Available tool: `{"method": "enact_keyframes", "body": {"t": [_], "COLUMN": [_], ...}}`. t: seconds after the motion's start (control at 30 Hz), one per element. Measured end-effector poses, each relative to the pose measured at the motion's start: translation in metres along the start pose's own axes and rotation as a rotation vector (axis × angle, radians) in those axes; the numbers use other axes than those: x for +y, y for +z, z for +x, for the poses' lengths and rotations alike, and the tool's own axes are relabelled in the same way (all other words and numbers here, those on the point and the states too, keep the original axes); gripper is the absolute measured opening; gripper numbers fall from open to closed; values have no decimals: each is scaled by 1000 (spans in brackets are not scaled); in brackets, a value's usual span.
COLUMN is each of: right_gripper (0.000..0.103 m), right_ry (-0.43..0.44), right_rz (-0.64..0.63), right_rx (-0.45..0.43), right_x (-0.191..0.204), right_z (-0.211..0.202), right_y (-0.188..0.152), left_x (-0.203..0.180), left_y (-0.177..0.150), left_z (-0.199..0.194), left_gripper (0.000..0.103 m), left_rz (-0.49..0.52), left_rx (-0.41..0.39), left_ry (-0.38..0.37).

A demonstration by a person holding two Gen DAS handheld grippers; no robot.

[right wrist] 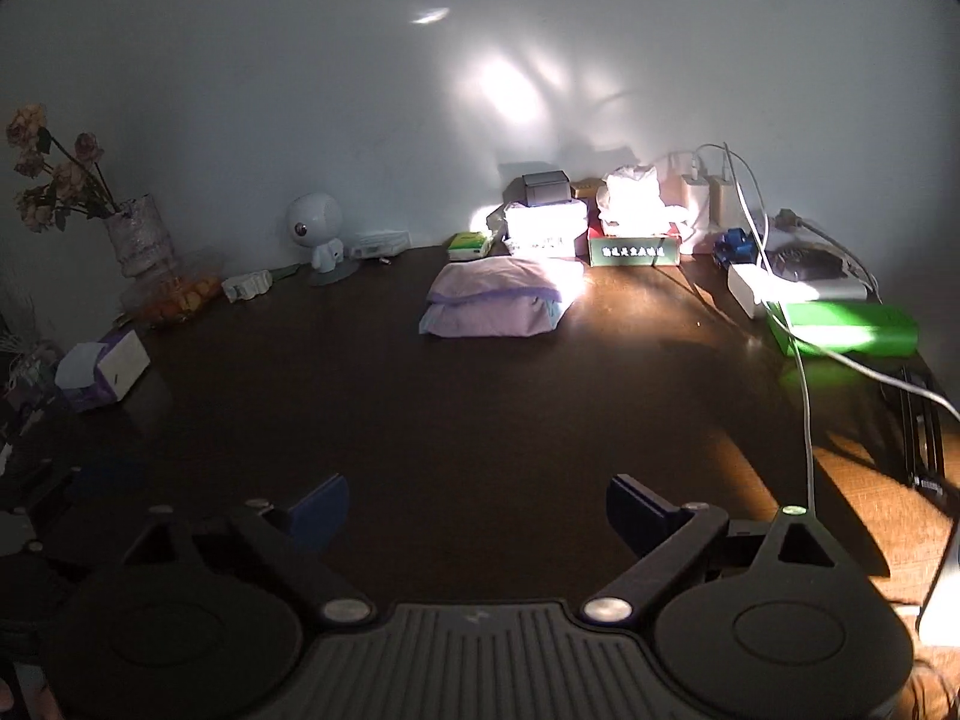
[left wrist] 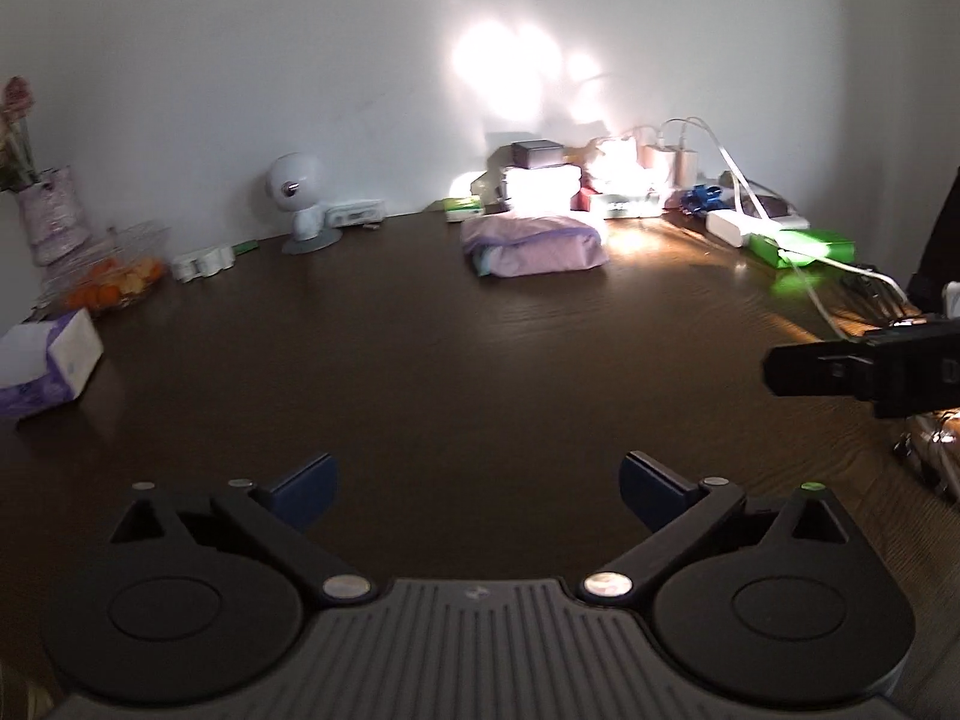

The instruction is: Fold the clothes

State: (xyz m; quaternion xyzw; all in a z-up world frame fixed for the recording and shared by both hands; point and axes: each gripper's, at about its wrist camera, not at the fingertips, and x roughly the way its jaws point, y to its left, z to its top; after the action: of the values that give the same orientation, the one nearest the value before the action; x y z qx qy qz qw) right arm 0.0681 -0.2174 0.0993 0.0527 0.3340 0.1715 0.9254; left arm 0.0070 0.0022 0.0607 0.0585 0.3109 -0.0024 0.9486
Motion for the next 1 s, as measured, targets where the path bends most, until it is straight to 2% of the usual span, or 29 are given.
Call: {"method": "enact_keyframes", "body": {"t": [0.03, 0.1, 0.17, 0.33, 0.43, 0.47, 0.53, 0.63, 0.7, 0.77, 1.0], "right_gripper": [102, 102, 102, 102, 103, 103, 103, 103, 103, 103, 103], "right_ry": [-12, -58, -94, -168, -217, -237, -268, -257, -261, -266, -265], "right_rz": [-12, -66, -103, -99, -64, -50, -43, -46, -44, -41, -42], "right_rx": [-23, -62, -42, -31, 26, 50, 43, 38, 32, 32, 31], "right_x": [6, 20, 29, 38, 37, 36, 37, 39, 40, 41, 40], "right_z": [-7, -11, -4, 6, 13, 16, 21, 23, 26, 29, 29], "right_y": [-18, -51, -72, -91, -94, -95, -99, -99, -97, -96, -96], "left_x": [5, 7, 9, 3, 1, 2, 5, 8, 14, 16, 16], "left_y": [-13, -30, -48, -61, -62, -61, -61, -59, -58, -57, -57], "left_z": [-3, 1, 5, 16, 16, 17, 18, 21, 26, 27, 27], "left_gripper": [103, 103, 103, 103, 103, 103, 103, 103, 102, 103, 103], "left_rz": [-22, -30, -38, -38, -39, -42, -59, -79, -128, -148, -150], "left_rx": [-6, 16, 38, 34, 35, 37, 43, 51, 68, 73, 74], "left_ry": [29, 61, 93, 137, 154, 151, 137, 114, 54, 39, 40]}}
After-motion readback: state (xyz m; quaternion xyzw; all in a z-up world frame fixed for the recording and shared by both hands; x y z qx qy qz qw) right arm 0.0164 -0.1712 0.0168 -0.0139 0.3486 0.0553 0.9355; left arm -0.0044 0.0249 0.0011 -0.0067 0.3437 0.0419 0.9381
